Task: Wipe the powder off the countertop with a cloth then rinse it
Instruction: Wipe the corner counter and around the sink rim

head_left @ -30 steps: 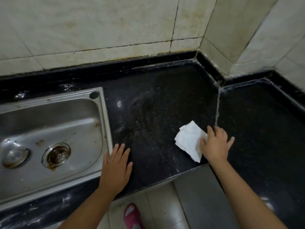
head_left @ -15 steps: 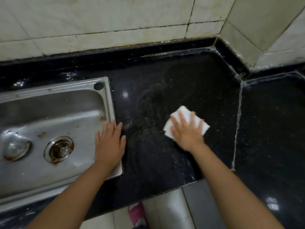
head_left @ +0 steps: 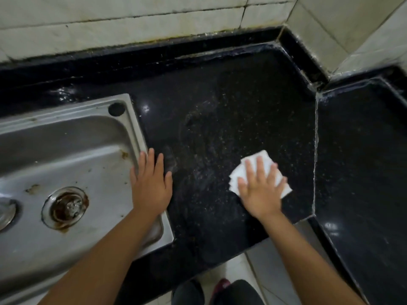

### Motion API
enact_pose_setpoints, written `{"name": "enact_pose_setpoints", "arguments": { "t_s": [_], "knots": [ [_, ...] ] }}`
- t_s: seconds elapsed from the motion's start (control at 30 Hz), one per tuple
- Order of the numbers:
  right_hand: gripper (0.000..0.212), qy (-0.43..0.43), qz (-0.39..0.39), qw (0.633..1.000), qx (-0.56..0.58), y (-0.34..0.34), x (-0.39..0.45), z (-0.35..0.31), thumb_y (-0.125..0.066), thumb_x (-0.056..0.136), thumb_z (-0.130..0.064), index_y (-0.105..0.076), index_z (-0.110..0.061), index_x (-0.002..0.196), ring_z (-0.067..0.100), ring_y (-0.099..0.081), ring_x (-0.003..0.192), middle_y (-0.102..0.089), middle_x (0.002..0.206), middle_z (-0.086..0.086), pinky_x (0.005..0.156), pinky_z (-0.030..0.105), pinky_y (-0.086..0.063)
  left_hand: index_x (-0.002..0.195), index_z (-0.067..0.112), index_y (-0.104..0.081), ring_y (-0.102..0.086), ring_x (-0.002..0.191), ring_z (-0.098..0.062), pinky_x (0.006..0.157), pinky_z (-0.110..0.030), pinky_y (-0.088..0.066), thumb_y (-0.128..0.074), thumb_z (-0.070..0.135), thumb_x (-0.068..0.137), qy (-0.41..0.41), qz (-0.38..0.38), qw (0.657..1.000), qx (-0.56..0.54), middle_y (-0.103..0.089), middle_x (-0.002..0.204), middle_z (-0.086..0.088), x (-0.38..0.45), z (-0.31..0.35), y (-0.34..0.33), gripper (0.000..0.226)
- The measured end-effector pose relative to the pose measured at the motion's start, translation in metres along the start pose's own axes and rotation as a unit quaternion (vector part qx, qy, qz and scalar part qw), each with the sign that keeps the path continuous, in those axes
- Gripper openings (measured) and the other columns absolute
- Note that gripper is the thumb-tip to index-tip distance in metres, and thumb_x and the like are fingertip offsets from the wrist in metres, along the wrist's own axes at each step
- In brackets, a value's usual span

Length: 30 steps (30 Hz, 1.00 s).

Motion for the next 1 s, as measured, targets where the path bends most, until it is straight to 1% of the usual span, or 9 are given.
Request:
{"name": "enact_pose_setpoints", "arguments": {
  "t_s": [0.1, 0.23, 0.37, 0.5, 0.63, 0.73, 0.8, 0.9, 1.0],
  "knots": [
    [0.061, 0.122, 0.049, 0.99, -0.056, -0.024, -0.032, -0.086, 0.007, 0.095, -0.045, -0.028, -0.023, 0.14, 0.043, -0.031, 0.13, -0.039, 0.145, 0.009, 0.105, 0.058, -0.008, 0.145, 0.012, -0.02, 0.005, 0.143, -0.022, 0.113, -0.043, 0.002, -0.018, 0.036, 0.094, 0.001, 0.004, 1.0, -0.009, -0.004, 0.155, -0.007, 0.001, 0.0, 0.001, 0.056],
    [0.048, 0.217, 0.011, 0.976, 0.017, -0.045, -0.112, -0.062, -0.008, 0.098, -0.044, -0.023, -0.035, 0.144, 0.028, -0.016, 0.14, -0.02, 0.154, -0.003, 0.11, 0.046, -0.012, 0.146, 0.012, -0.016, 0.007, 0.143, -0.021, 0.113, -0.043, 0.003, -0.027, 0.027, 0.098, 0.004, -0.007, 1.0, -0.002, 0.0, 0.155, -0.007, -0.001, 0.001, 0.003, 0.051],
    [0.057, 0.064, 0.03, 0.997, -0.035, -0.01, -0.063, 0.039, -0.001, 0.096, -0.048, -0.029, -0.025, 0.14, 0.038, -0.036, 0.127, -0.026, 0.15, 0.007, 0.093, 0.06, -0.04, 0.146, 0.011, -0.012, 0.011, 0.142, -0.02, 0.113, -0.043, 0.005, -0.024, 0.028, 0.099, 0.016, -0.013, 1.0, -0.005, 0.005, 0.155, -0.007, -0.001, 0.0, 0.002, 0.052],
    [0.058, -0.047, -0.021, 0.999, 0.017, 0.014, 0.024, -0.016, -0.005, 0.096, -0.05, 0.005, -0.027, 0.148, 0.033, 0.009, 0.143, 0.011, 0.157, 0.002, 0.112, 0.057, 0.0, 0.147, 0.012, -0.008, 0.013, 0.142, -0.019, 0.113, -0.042, 0.008, -0.007, 0.037, 0.092, 0.018, -0.021, 1.0, 0.0, 0.007, 0.155, -0.005, 0.001, -0.001, 0.0, 0.06],
    [0.059, 0.157, 0.03, 0.986, -0.047, -0.016, -0.012, -0.107, 0.002, 0.097, -0.041, -0.035, -0.024, 0.14, 0.036, -0.032, 0.132, -0.041, 0.145, 0.006, 0.105, 0.058, -0.022, 0.147, 0.013, -0.009, 0.016, 0.139, -0.014, 0.113, -0.042, 0.007, 0.005, 0.043, 0.08, 0.014, -0.018, 1.0, -0.005, 0.006, 0.155, -0.004, 0.001, -0.001, -0.001, 0.075],
    [0.049, 0.245, -0.013, 0.969, -0.035, -0.038, -0.076, -0.068, -0.006, 0.099, -0.042, -0.02, -0.033, 0.146, 0.026, -0.017, 0.14, -0.019, 0.154, -0.005, 0.109, 0.045, -0.012, 0.147, 0.015, -0.003, 0.025, 0.128, -0.007, 0.112, -0.043, 0.008, 0.02, 0.049, 0.065, 0.009, -0.041, 0.999, -0.003, 0.011, 0.154, -0.003, -0.001, -0.003, 0.0, 0.092],
    [0.048, 0.204, -0.002, 0.978, -0.033, -0.027, -0.07, -0.019, -0.006, 0.098, -0.044, -0.015, -0.036, 0.145, 0.024, -0.013, 0.142, -0.003, 0.157, -0.008, 0.109, 0.045, -0.014, 0.146, 0.016, 0.002, 0.027, 0.126, -0.005, 0.112, -0.041, 0.01, 0.022, 0.052, 0.062, 0.02, -0.041, 0.999, -0.02, 0.02, 0.151, 0.001, 0.0, -0.005, 0.003, 0.094],
    [0.061, 0.055, 0.025, 0.998, -0.014, 0.01, -0.006, 0.022, 0.007, 0.093, -0.054, -0.017, -0.034, 0.145, 0.035, -0.027, 0.137, -0.009, 0.156, -0.004, 0.104, 0.056, -0.025, 0.145, 0.014, 0.01, 0.027, 0.129, -0.006, 0.112, -0.04, 0.01, 0.024, 0.052, 0.062, 0.057, -0.043, 0.997, -0.025, 0.023, 0.149, 0.002, 0.006, -0.013, 0.01, 0.092],
    [0.052, -0.057, 0.024, 0.998, 0.023, 0.042, 0.074, 0.003, -0.01, 0.098, -0.045, 0.002, -0.031, 0.147, 0.03, 0.004, 0.144, 0.006, 0.157, -0.002, 0.114, 0.053, -0.005, 0.144, 0.011, 0.013, 0.024, 0.134, -0.011, 0.111, -0.037, 0.012, 0.021, 0.05, 0.067, 0.068, -0.038, 0.996, -0.03, 0.017, 0.153, -0.005, 0.014, -0.013, 0.012, 0.086]
  ]
}}
Point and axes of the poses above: each hand's wrist, its own x-axis towards the middle knuckle, its own y-axis out of the back of the hand, z = x × y, the point moved 5 cm from there along x, towards the middle knuckle
